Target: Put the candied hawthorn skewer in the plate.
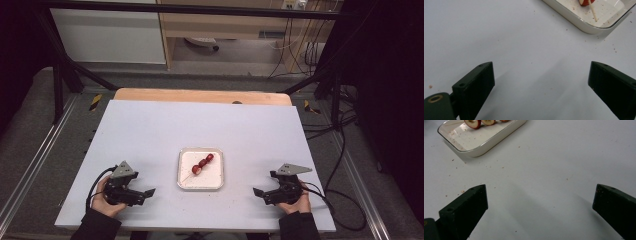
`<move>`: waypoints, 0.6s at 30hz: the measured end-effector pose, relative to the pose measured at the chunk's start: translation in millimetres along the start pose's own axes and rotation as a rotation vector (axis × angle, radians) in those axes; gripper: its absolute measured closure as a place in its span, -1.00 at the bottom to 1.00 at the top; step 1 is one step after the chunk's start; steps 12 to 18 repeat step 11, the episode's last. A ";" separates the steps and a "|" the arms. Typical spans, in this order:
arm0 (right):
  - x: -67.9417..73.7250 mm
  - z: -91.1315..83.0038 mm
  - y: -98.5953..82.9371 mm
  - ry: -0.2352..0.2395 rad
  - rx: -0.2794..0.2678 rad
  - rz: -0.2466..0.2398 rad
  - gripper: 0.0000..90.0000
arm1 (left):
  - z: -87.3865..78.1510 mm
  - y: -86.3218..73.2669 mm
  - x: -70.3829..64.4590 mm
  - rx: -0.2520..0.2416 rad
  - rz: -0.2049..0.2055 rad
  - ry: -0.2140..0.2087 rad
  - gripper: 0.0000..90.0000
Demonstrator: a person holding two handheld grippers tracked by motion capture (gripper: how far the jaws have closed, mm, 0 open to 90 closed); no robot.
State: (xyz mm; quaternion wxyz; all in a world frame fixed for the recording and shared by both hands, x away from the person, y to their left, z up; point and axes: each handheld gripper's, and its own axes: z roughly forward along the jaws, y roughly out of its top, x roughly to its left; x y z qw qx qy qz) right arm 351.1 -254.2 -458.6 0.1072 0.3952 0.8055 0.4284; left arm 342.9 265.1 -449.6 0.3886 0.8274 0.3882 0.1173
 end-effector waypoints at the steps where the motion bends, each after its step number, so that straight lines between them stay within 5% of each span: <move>1: 0.2 0.0 -0.1 0.001 0.004 0.002 -0.99 | -0.8 -3.0 1.9 -0.003 -0.006 0.002 -0.84; 18: 0.8 0.4 -0.8 -0.010 0.034 -0.003 -0.99 | -4.0 -12.0 9.7 -0.020 -0.010 0.000 -0.83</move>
